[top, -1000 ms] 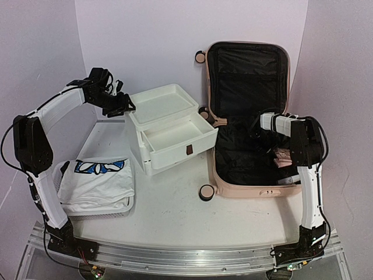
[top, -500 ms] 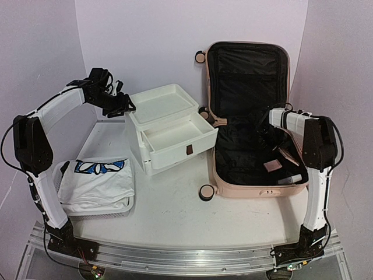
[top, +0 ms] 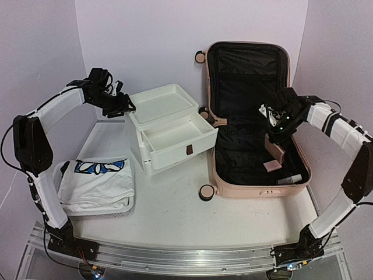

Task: Open, take out, and arrange the luggage

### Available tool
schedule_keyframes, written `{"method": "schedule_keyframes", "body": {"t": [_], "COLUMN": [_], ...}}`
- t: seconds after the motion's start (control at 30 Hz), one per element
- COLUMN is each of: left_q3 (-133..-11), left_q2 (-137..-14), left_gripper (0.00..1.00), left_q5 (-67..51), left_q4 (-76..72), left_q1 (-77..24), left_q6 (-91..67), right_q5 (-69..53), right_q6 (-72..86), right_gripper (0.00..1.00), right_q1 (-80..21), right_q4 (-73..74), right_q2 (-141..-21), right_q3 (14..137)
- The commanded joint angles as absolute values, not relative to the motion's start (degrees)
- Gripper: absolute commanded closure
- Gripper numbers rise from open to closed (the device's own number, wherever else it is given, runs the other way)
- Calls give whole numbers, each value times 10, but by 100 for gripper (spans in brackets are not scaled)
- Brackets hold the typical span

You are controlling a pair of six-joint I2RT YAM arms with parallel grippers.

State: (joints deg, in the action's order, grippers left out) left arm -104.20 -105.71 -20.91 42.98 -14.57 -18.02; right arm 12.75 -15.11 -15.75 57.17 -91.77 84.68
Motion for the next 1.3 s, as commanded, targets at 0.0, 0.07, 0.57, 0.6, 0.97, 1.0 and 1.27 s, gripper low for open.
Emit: {"method": "schedule_keyframes", "body": {"t": [0.0,0.07,0.57,0.6,0.97,1.0,1.27], "left_q3": [-1030,-1029,-1028,-1028,-1027,-1026,-1026], "left_q2": [-1055,-1056,-1057,-1057,-1055,-1056,-1057], "left_gripper": [37,38,38,38,37,37,38], "left_q5": [-241,-241,-247,-247,-249,-250,-251], "left_q4": [453,453,451,450,448,448,447], "left_q1": [-153,-153,-154,-154,-157,-158,-158], "left_q6": [-166,-167,-168,-168,-169,-169,-170], "right_q5": [-152,-187,-338,-352,-352,-344,-289], "right_q6": [-255,-291,-578,-609,-691,-701,-766], "right_gripper": [100,100,100,100,100,100,100], "right_q1": [-183,-196,-334,-342,-385,-386,-386], "right_q4": [443,437,489,503,559,569,606], "right_q2": [-824,-815,-923,-937,-1105,-1125,-1213], "right_q3": [816,837,1089,1103,1274,1294,1368]}}
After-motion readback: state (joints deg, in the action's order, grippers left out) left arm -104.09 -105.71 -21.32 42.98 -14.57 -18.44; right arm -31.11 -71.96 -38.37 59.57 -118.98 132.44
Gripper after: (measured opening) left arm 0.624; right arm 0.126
